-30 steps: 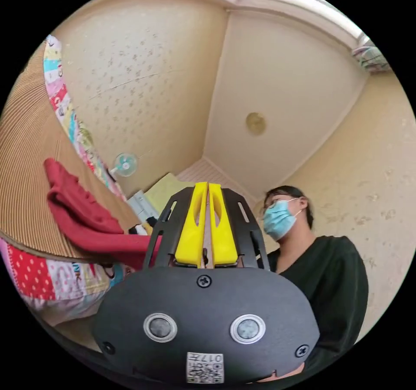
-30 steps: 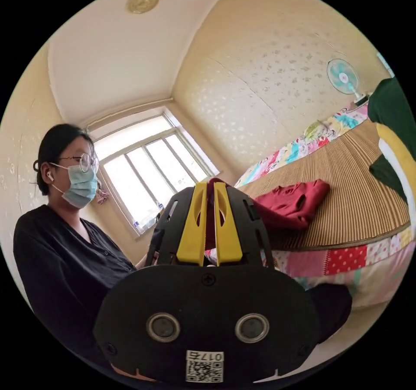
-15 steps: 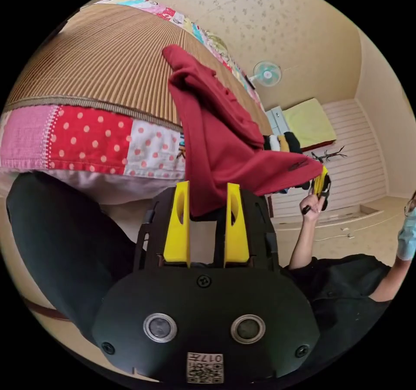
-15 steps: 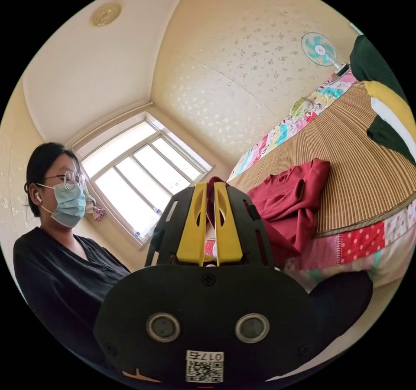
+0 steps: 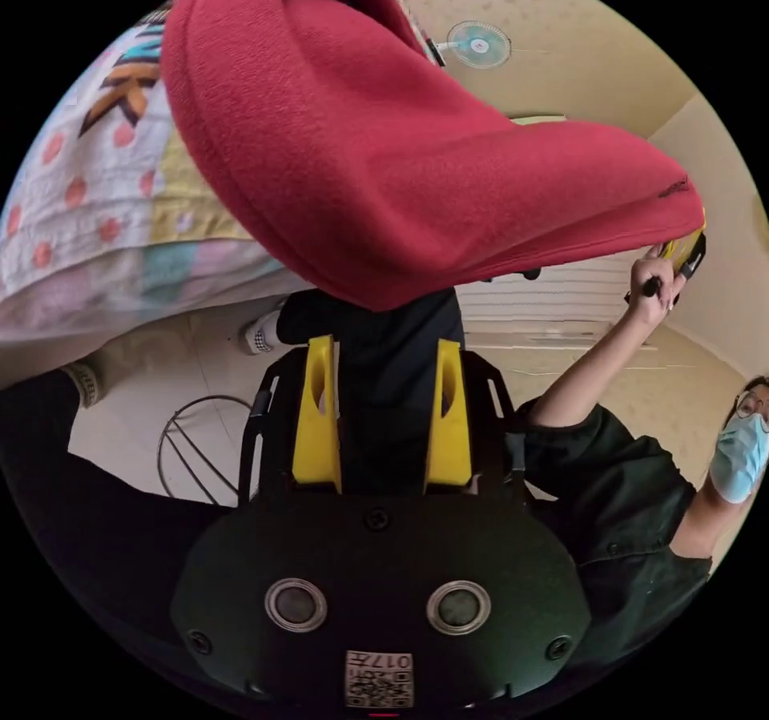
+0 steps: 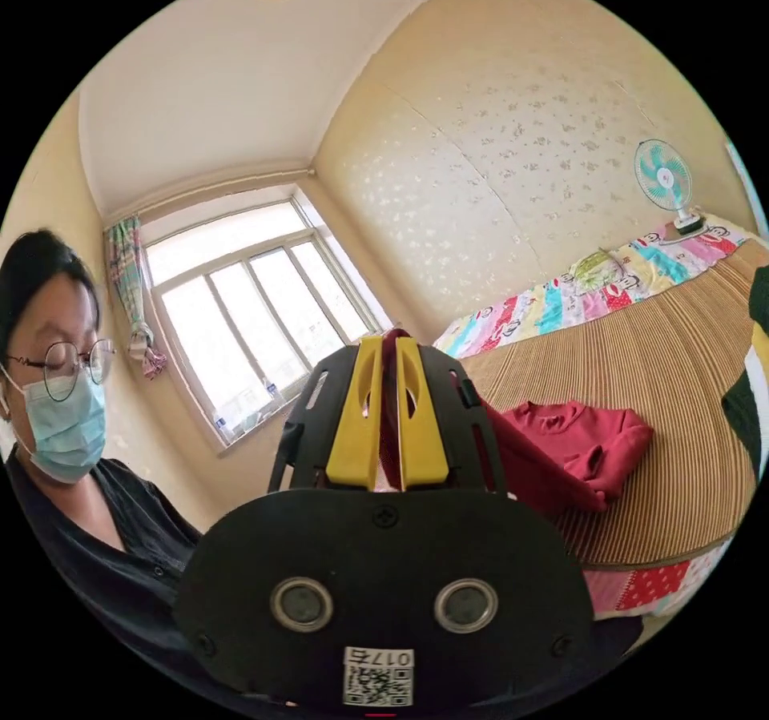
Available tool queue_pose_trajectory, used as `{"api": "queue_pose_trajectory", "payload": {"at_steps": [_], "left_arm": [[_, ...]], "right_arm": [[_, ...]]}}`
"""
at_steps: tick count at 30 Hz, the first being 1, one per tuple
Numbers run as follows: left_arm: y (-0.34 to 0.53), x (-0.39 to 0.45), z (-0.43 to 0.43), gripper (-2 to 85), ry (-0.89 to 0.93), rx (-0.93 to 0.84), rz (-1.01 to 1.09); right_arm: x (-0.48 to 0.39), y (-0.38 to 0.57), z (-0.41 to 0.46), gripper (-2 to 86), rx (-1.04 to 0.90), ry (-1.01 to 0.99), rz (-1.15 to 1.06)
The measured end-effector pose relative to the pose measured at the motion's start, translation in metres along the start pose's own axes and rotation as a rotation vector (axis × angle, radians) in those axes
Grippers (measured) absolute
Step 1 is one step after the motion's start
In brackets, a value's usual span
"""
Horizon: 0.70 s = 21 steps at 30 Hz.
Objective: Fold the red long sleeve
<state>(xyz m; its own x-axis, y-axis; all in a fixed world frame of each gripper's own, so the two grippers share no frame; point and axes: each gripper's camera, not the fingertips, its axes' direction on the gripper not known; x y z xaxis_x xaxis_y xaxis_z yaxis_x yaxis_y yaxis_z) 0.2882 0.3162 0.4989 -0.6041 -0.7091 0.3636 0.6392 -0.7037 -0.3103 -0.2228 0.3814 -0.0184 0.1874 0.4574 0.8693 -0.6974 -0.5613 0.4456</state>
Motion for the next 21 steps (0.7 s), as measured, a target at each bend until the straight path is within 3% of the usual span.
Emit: {"api": "queue_pose_trajectory", "payload": {"at_steps": [3,5,6,8,10,13,21], "left_arm": [[-0.003,0.016,-0.006,15.2,-0.007,0.065,0.039],[-0.006,0.017,-0.005,15.3,-0.019,0.062,0.021],[-0.007,0.016,-0.001,15.9,-0.022,0.054,0.004],[-0.006,0.015,0.008,16.7,0.005,0.04,-0.016],[-0.004,0.016,0.02,17.0,0.054,0.036,-0.024],[-0.007,0.023,0.035,17.3,0.05,0.029,-0.008],[-0.032,-0.002,0.079,17.8,-0.071,0.007,-0.11]], "right_arm": [[0.012,-0.019,0.052,2.7,0.052,0.287,-0.088],[0.052,-0.016,0.111,2.8,0.016,0.712,-0.218],[0.069,-0.011,0.13,2.8,-0.038,0.813,-0.247],[0.165,0.025,0.193,3.0,-0.395,1.039,-0.104],[0.229,0.07,0.222,3.1,-0.697,0.998,0.022],[0.233,0.097,0.223,3.1,-0.591,1.047,-0.034],[0.246,0.101,0.24,3.1,-0.616,1.041,-0.033]]}}
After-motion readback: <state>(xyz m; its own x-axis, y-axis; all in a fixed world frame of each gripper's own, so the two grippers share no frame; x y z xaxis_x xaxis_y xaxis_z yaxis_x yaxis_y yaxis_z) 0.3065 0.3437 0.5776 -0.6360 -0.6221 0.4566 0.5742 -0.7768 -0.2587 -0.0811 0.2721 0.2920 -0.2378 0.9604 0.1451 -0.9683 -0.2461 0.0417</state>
